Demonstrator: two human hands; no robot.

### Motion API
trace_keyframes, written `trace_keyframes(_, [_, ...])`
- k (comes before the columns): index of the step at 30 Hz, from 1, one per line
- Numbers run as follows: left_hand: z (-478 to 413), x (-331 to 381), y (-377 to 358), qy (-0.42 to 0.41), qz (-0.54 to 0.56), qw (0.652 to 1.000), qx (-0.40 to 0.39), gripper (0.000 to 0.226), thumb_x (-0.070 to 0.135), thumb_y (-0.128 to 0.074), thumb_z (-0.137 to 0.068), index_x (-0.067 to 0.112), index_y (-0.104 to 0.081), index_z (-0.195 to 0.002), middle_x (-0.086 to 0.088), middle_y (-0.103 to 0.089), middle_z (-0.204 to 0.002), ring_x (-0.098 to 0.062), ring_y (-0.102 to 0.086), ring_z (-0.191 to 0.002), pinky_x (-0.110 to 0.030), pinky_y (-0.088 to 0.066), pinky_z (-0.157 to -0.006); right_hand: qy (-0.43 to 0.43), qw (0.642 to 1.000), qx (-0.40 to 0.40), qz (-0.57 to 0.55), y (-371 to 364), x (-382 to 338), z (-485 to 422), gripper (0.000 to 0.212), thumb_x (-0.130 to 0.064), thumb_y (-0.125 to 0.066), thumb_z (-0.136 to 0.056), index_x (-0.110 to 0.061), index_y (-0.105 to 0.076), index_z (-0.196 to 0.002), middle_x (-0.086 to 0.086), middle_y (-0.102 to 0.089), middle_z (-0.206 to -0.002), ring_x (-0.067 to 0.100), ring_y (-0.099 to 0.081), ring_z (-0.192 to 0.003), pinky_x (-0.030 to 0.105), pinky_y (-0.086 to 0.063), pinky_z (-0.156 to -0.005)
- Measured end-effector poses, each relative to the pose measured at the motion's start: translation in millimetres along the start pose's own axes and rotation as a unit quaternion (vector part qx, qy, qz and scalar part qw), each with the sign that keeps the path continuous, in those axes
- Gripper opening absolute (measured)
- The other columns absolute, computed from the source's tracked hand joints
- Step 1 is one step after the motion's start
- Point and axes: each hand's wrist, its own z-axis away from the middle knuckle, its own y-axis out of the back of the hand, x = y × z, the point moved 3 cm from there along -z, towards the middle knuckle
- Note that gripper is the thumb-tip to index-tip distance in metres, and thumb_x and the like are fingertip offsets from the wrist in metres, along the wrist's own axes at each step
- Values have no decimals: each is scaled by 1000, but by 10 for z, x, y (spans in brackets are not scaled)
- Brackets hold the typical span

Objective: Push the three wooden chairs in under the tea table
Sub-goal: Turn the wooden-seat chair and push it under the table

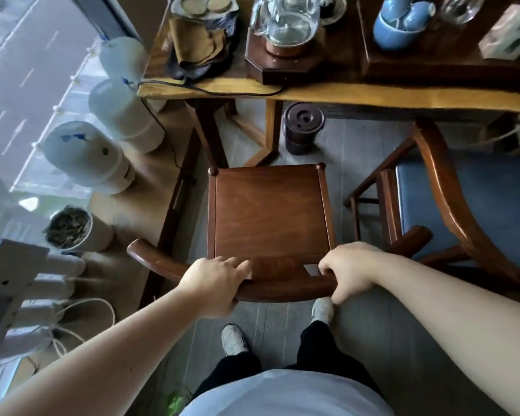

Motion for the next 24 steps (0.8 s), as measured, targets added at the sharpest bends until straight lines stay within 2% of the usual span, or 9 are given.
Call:
trace_keyframes(2, [51,-84,-49,36,-15,999,2,28,32,-51,-76,24,-50,-104,6,-63,-88,-21,-62,-77,-32,-49,-62,-28,999,26,13,-25,-54,55,38,-55,-63,-58,-28,-58,-84,-12,-56,-74,14,-56,-78,34,-50,-72])
trace_keyframes(5, [29,-52,32,32,-50,998,-27,16,25,-54,-74,24,-58,-90,5,-64,-74,-21,-58,-61,-27,-36,-54,-88,995,45,25,-68,-134,85,39,-51,-64,-57,-27,-66,-88,-9,-65,-80,18,-62,-82,35,-52,-78])
trace_keyframes(7, [23,-40,92,17,-55,997,-42,15,26,-56,-75,25,-58,-90,4,-65,-75,-22,-57,-62,-27,-35,-54,-117,992,48,12,-66,-164,76,43,-50,-65,-54,-26,-70,-90,-6,-69,-82,21,-64,-83,36,-54,-79])
trace_keyframes(10, [13,-51,98,3,-48,998,-46,19,24,-54,-75,26,-59,-93,4,-63,-74,-22,-57,-63,-27,-37,-54,-126,991,47,7,-45,-173,78,36,-48,-67,-53,-25,-69,-81,-6,-67,-74,20,-63,-76,34,-54,-75])
trace_keyframes(13, [-19,-106,50,-10,-55,997,-54,19,26,-52,-75,28,-58,-94,8,-57,-68,-19,-55,-59,-28,-44,-55,-126,990,57,-14,-90,-213,119,29,-47,-67,-56,-24,-66,-75,-7,-64,-71,19,-61,-74,32,-51,-70])
trace_keyframes(15, [-64,-183,17,-20,-66,996,-64,20,26,-51,-75,29,-57,-94,8,-58,-68,-17,-57,-60,-29,-49,-57,-120,990,70,-26,-160,-256,129,31,-48,-66,-59,-25,-68,-81,-7,-66,-74,18,-61,-76,31,-48,-69])
trace_keyframes(17, [-116,-237,24,-33,-84,993,-73,20,26,-50,-76,31,-57,-94,8,-59,-68,-16,-57,-60,-29,-49,-55,-125,988,78,-41,-228,-277,150,34,-49,-64,-60,-26,-68,-86,-8,-66,-76,19,-62,-78,32,-48,-70])
trace_keyframes(20, [-226,-249,124,-47,-105,990,-77,18,27,-51,-77,32,-57,-94,9,-59,-68,-15,-56,-60,-28,-43,-52,-141,983,88,-76,-273,-257,183,27,-48,-62,-60,-28,-60,-78,-9,-61,-71,18,-61,-75,34,-51,-73])
trace_keyframes(24, [-458,-276,272,-58,-132,987,-78,18,33,-52,-77,31,-60,-93,9,-59,-69,-15,-56,-62,-28,-43,-54,-136,975,162,-64,-315,-169,256,27,-49,-61,-69,-29,-57,-86,-8,-63,-78,18,-61,-78,33,-44,-67])
